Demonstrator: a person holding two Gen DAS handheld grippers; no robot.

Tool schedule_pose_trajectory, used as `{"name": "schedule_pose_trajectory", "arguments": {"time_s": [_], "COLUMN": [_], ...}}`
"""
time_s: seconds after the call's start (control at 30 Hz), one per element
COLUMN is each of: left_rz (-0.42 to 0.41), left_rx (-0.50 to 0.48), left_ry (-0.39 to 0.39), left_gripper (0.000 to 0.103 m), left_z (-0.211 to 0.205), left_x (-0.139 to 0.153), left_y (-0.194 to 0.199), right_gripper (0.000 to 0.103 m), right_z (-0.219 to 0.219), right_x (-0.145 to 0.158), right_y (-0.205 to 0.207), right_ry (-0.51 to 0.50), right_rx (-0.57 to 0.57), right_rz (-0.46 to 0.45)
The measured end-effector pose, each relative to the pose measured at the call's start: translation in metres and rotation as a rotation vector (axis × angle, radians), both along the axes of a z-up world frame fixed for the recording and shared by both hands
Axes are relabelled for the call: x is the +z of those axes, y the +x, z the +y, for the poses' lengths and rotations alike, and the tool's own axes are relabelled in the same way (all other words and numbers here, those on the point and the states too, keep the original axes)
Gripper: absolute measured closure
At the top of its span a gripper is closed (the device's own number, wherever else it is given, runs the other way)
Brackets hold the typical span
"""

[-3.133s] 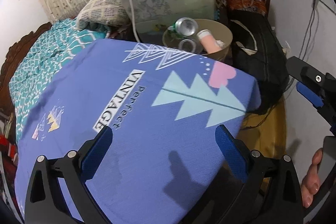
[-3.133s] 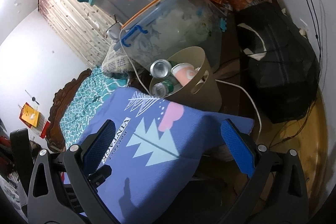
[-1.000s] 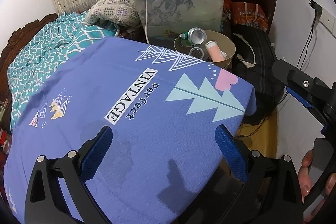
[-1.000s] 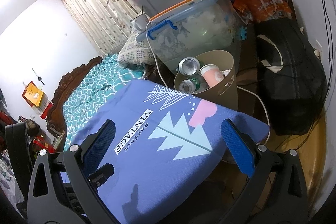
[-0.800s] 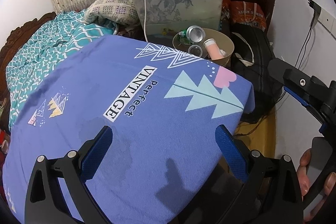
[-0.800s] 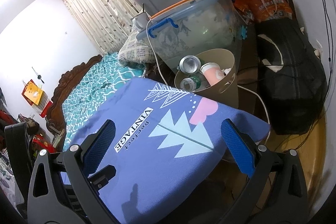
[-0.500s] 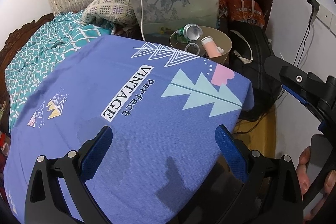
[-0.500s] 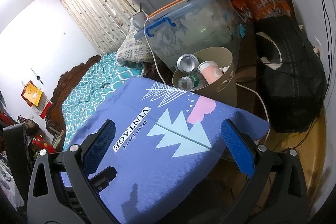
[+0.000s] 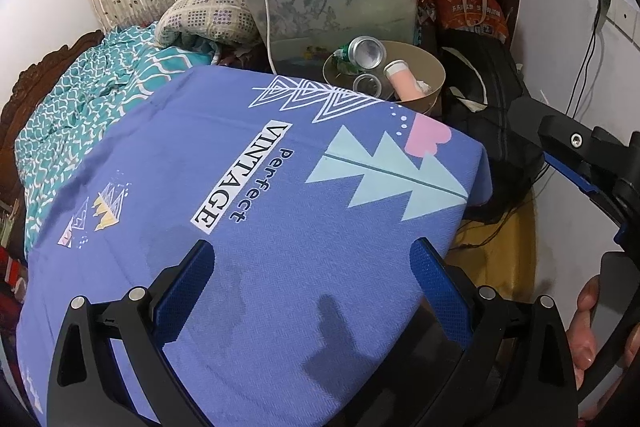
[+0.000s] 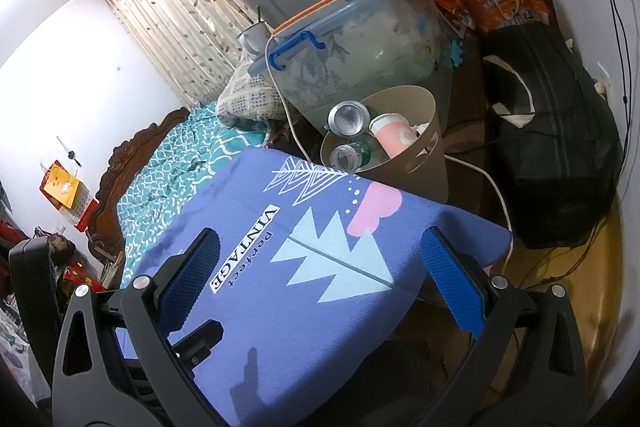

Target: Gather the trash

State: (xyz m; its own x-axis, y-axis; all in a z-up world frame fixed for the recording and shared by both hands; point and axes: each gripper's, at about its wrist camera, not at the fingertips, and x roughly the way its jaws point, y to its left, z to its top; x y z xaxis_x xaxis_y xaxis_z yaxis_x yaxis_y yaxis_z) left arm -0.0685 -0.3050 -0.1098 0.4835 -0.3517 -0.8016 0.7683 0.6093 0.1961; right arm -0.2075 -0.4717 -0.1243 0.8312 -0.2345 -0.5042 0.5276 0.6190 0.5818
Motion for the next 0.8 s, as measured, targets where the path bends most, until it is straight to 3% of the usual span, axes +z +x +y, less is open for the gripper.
{"name": "schedule_pose_trajectory", "arguments": {"time_s": [0.8], "left_rz": [-0.018], "left_rx": [-0.005], "left_ry": [0.020], "left_gripper": [0.009], "left_z": [-0.0050], "left_x": [-0.0021], "left_y": [-0.0006], "right_gripper": [0.004], "right_z": [-0.0051], "right_x": [0.0028], "right_y": [0.0000], "right_ry": [0.001], "right_rx": [-0.001], "right_rz": [-0.003]}}
